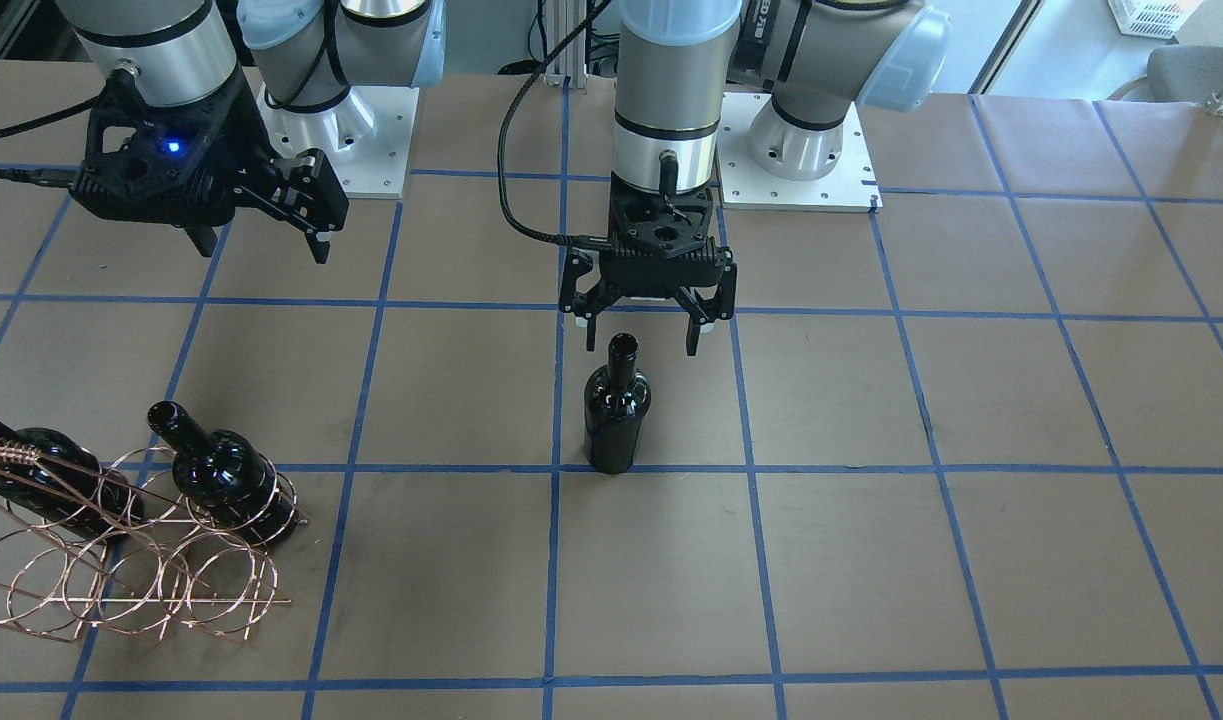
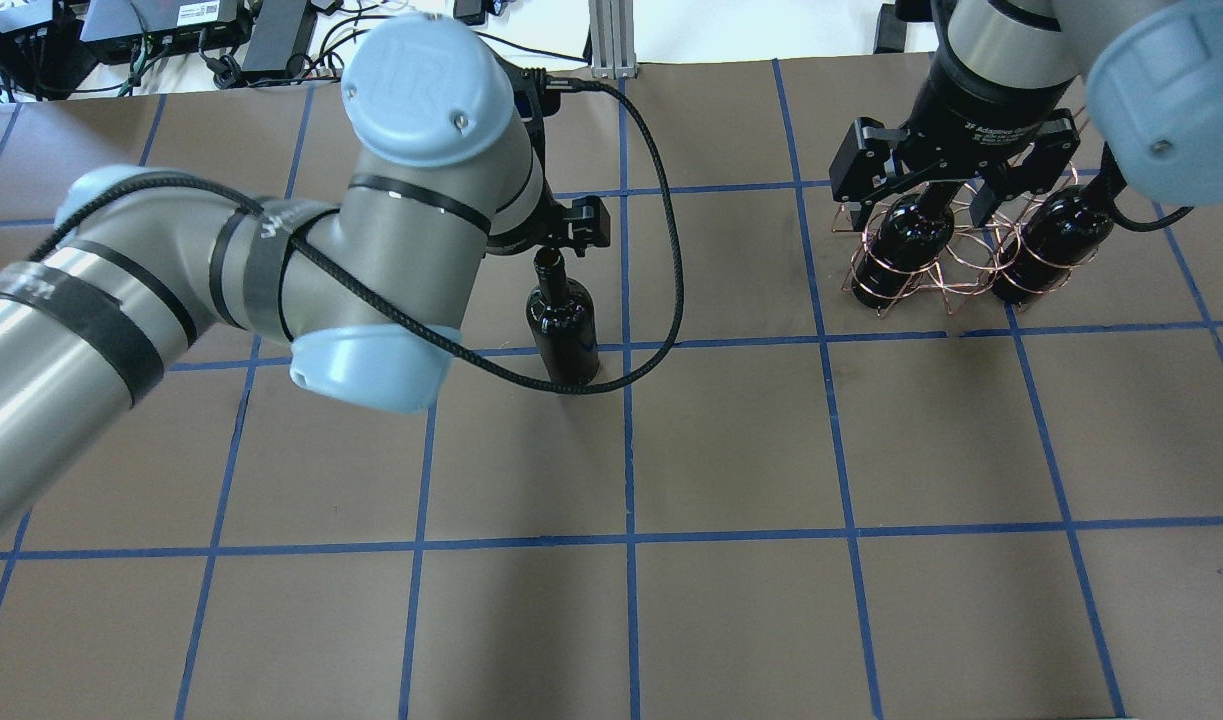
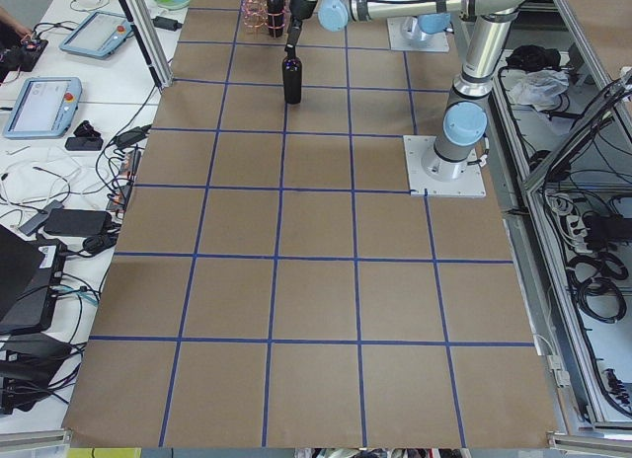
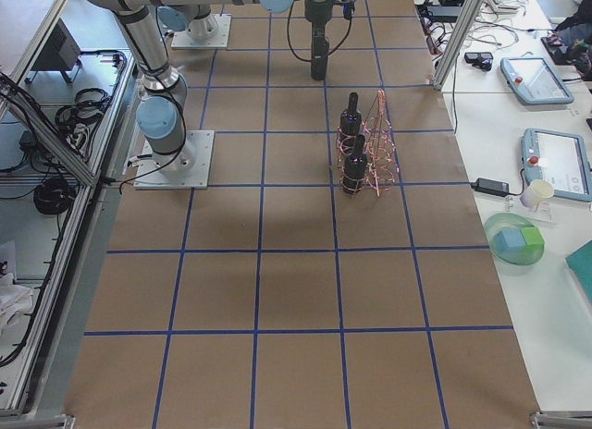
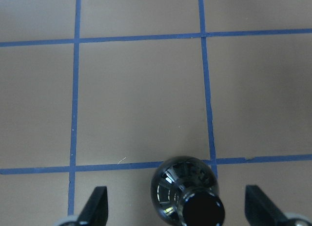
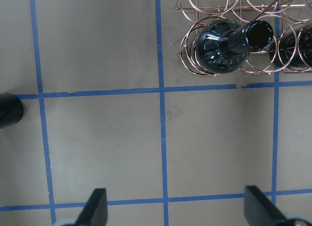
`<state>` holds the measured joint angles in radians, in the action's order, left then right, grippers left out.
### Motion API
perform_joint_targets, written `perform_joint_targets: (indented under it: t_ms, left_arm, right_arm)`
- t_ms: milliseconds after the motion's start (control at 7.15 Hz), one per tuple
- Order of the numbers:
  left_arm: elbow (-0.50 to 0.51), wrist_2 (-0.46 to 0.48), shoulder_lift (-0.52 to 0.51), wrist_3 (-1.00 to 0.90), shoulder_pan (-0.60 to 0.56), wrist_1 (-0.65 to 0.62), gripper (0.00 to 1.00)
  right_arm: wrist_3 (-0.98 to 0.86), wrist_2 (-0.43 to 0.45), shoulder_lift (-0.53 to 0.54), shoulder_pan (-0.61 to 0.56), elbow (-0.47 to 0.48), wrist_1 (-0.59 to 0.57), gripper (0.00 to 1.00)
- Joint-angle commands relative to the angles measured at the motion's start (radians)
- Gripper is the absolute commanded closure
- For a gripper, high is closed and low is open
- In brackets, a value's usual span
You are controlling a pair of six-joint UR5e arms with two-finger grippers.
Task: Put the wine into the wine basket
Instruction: 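Open the left gripper and withdraw it while the right arm reaches toward the bottle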
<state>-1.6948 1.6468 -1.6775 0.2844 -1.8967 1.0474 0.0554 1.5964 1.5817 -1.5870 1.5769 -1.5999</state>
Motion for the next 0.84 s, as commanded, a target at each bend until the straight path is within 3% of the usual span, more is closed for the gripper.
perform_joint_targets:
  t_ms: [0, 280, 699]
  left_arm:
    - [0.168, -0.056, 0.012, -0.014, 0.051, 0.274, 0.0]
    - [0.188, -0.14, 0.054, -0.156, 0.21, 0.395, 0.0]
    - [0.196, -0.136, 0.146, -0.322, 0.341, 0.59, 0.0]
  right_arm:
    - [0.017, -0.006, -0.005, -0.007, -0.002, -0.009, 0.0]
    - [0.032, -0.007, -0.023, -0.043, -0.018, -0.014, 0.0]
    - [0.177, 0.005, -0.141, -0.221, -0.147, -0.017, 0.0]
